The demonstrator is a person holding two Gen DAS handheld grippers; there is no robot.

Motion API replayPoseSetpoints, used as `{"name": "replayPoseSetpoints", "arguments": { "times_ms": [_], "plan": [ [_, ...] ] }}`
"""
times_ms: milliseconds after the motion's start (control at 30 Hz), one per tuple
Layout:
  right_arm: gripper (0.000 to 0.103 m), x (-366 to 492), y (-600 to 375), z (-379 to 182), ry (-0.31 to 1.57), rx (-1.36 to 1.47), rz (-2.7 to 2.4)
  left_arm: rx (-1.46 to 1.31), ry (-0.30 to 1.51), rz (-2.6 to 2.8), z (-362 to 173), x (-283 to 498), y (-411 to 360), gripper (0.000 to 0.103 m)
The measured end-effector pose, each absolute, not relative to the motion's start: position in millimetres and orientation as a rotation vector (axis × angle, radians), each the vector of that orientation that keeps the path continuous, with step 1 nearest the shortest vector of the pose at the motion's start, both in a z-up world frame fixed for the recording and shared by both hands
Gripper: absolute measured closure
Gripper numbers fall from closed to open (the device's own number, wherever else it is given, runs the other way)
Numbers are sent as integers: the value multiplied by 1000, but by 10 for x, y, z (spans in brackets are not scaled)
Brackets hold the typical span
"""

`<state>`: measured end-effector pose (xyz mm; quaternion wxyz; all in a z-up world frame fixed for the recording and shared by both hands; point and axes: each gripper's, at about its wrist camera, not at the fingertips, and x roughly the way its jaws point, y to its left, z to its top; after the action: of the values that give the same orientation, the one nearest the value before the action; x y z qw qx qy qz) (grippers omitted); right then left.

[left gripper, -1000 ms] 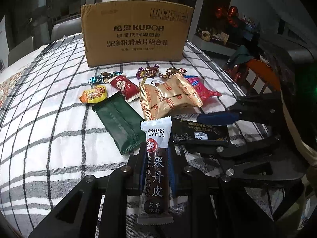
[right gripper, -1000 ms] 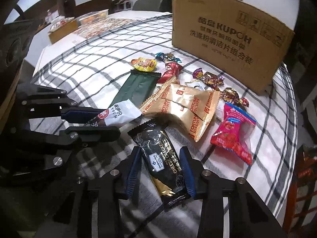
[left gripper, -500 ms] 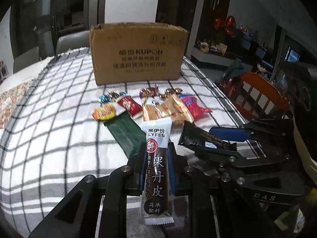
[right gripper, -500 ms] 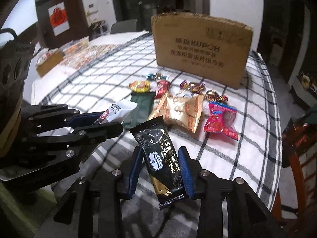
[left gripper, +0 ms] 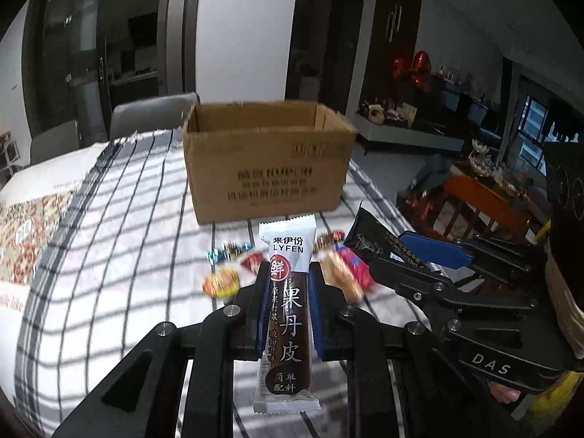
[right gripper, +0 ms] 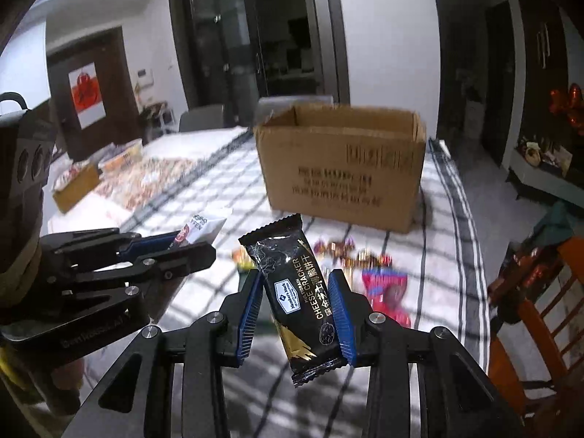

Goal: Organize snacks
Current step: 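Lift both held snacks and carry them over the open cardboard box, then open both tools to drop the snacks into the box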

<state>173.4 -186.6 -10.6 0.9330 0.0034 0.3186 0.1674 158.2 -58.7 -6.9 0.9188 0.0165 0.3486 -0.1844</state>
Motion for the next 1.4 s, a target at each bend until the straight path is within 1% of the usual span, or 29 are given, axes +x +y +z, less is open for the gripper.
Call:
{"name": "replayPoseSetpoints", "arguments": {
  "times_ms": [300,667,967,1267,1300,1333,1367,1400],
  "plan": [
    [64,2245,-1804,248,569,11,296,54,673,-387,237,2159,-541,83],
    [64,3084,-1921,495,565,34,233,100,621,-397,546,2966,-602,83],
    [64,3626,-1958,553,589,24,191,74,683,-425,466,3620,-644,83],
    [64,4091,-2057,406,652,53,164,107,686,-425,404,4039,-746,82],
    [64,4121,-2064,397,655,58,162,109,689,-423,385,4070,-758,81],
    [64,4146,-2073,383,658,62,158,108,691,-412,361,4102,-757,75],
    [63,4166,-2077,364,665,59,149,109,692,-401,358,4116,-758,61],
    [61,4177,-2075,351,668,54,143,112,687,-389,350,4114,-750,56]
  ]
}}
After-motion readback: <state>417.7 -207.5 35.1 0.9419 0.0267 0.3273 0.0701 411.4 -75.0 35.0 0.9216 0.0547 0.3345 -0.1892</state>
